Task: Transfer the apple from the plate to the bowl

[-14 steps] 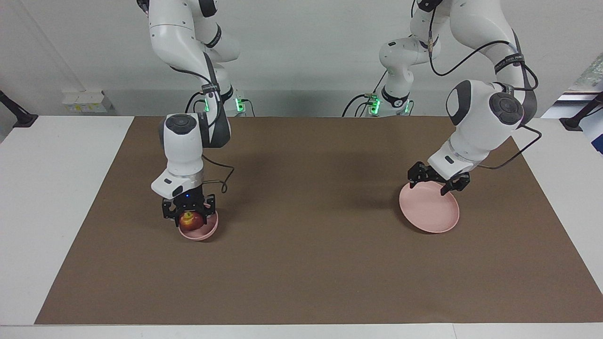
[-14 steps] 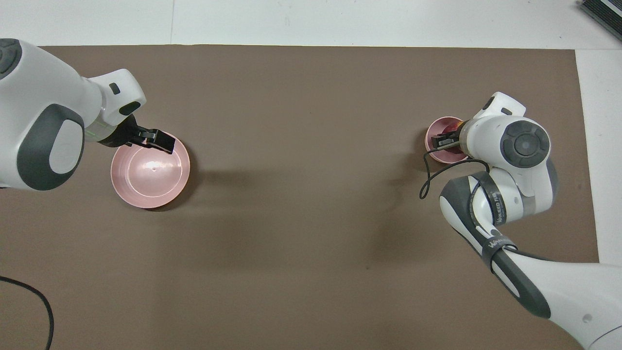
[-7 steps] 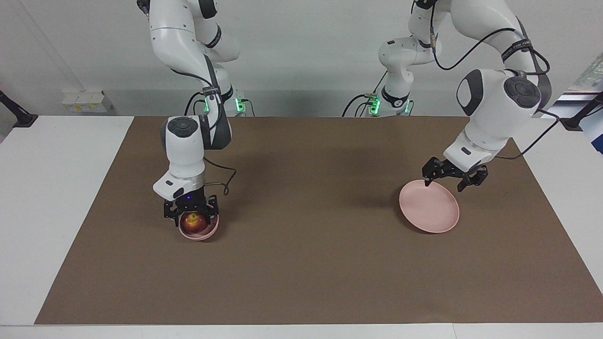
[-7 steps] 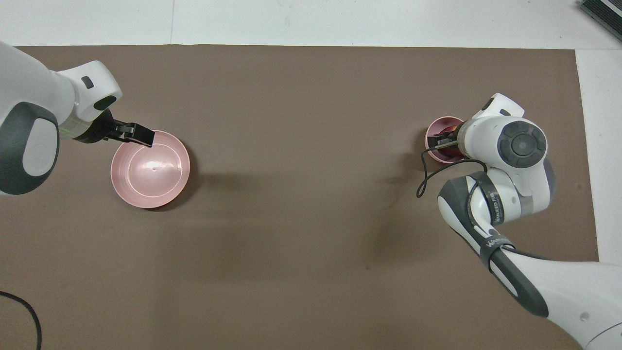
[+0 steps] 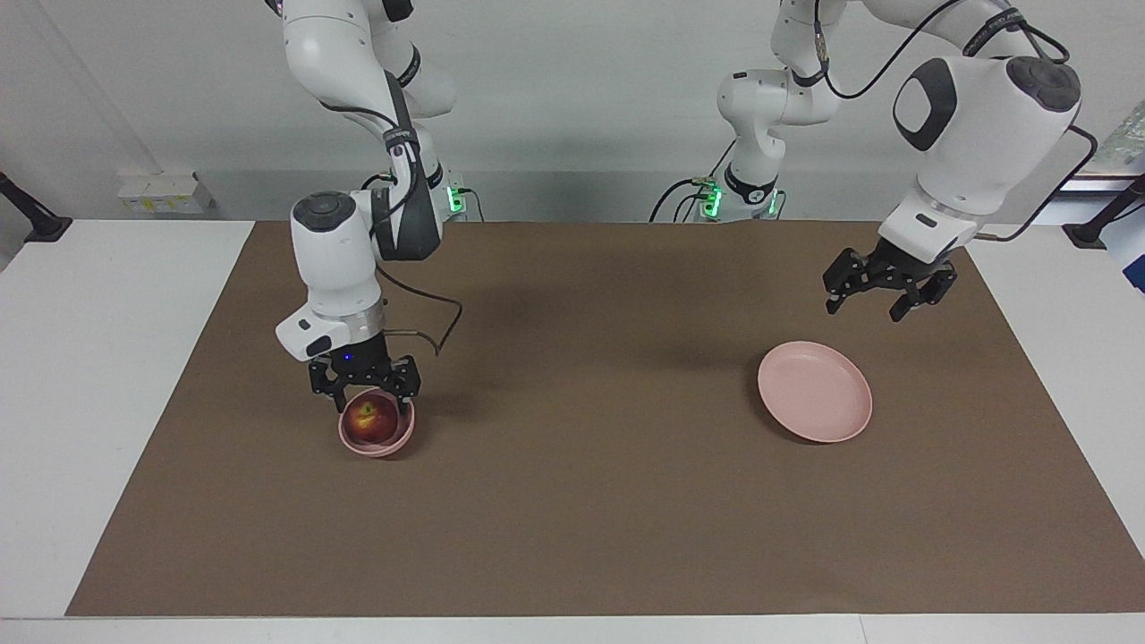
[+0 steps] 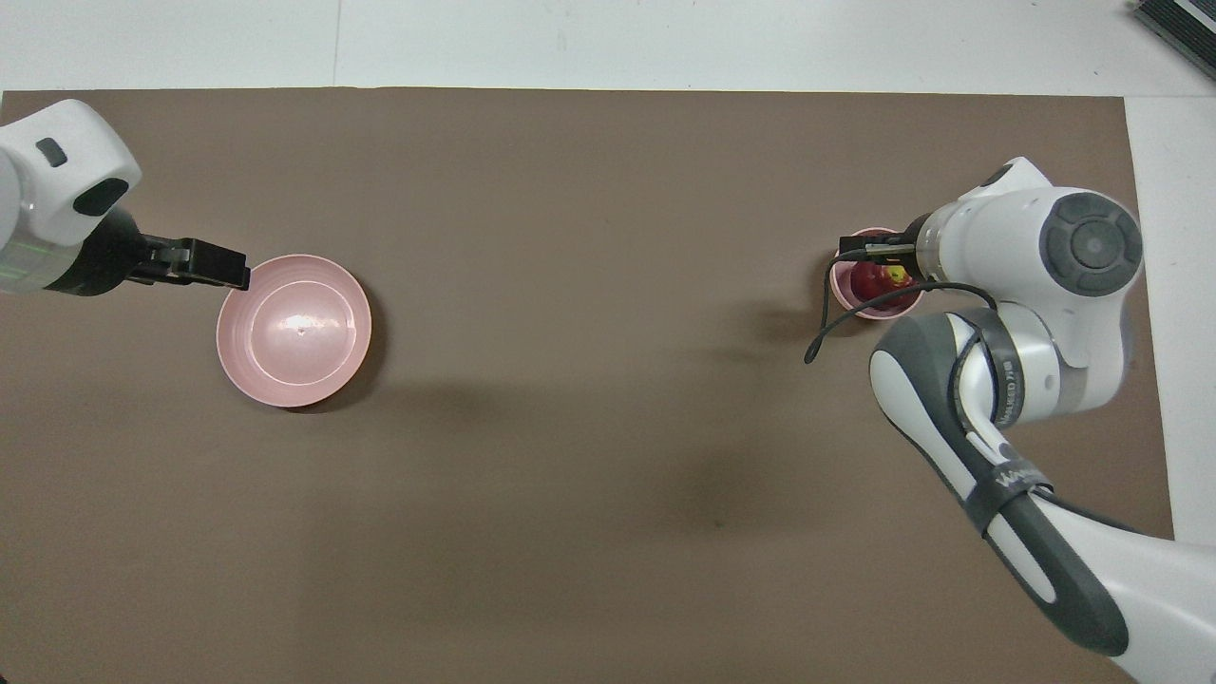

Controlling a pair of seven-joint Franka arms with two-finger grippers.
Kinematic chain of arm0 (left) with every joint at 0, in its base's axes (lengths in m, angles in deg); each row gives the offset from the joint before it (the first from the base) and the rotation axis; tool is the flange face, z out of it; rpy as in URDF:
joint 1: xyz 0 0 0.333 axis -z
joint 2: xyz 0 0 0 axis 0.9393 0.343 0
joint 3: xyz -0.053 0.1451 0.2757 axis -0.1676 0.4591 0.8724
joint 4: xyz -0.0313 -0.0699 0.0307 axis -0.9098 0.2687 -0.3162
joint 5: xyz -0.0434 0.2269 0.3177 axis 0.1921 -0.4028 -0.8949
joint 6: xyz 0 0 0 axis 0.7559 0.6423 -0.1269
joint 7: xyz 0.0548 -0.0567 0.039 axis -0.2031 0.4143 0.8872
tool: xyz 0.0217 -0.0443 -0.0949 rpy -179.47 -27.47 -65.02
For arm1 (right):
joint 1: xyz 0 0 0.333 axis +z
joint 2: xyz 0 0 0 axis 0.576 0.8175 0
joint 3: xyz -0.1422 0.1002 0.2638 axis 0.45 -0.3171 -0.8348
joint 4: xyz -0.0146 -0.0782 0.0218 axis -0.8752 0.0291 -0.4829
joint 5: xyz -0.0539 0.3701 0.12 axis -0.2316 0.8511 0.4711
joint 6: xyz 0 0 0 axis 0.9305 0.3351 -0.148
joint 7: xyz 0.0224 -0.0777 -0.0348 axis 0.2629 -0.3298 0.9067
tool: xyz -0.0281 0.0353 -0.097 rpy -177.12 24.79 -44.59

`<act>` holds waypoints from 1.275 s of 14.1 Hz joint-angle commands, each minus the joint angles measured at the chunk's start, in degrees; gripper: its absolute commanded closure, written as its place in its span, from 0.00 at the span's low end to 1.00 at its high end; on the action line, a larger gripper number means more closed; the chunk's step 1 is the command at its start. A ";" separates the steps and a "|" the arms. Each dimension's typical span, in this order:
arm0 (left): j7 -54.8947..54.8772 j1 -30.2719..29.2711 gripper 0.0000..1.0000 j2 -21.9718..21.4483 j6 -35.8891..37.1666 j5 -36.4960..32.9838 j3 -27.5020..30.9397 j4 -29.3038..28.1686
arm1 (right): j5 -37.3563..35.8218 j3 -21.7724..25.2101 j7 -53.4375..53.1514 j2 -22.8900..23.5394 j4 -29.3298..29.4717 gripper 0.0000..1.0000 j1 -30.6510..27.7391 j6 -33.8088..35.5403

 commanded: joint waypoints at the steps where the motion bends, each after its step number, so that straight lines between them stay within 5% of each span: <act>1: 0.98 1.40 0.00 -3.33 7.38 -2.99 1.13 2.48 | 5.48 -0.20 -1.09 -5.64 0.64 0.00 -0.64 6.73; 5: -0.43 -0.53 0.00 -2.64 19.68 -3.81 0.78 10.22 | 6.12 1.38 -1.27 -8.63 13.45 0.00 -1.69 27.18; 8: -0.35 -0.53 0.00 -2.99 21.11 -3.89 0.78 10.32 | 5.86 2.26 -1.27 -9.34 21.73 0.00 -2.31 39.77; 14: -0.43 -0.19 0.00 -3.25 22.08 -3.54 0.78 10.06 | 5.68 3.23 -1.18 -14.52 23.94 0.00 -2.49 50.50; 18: 0.09 -0.71 0.00 -3.52 23.14 -3.19 0.69 9.62 | 6.29 3.32 -0.75 -13.83 31.06 0.00 -2.76 58.08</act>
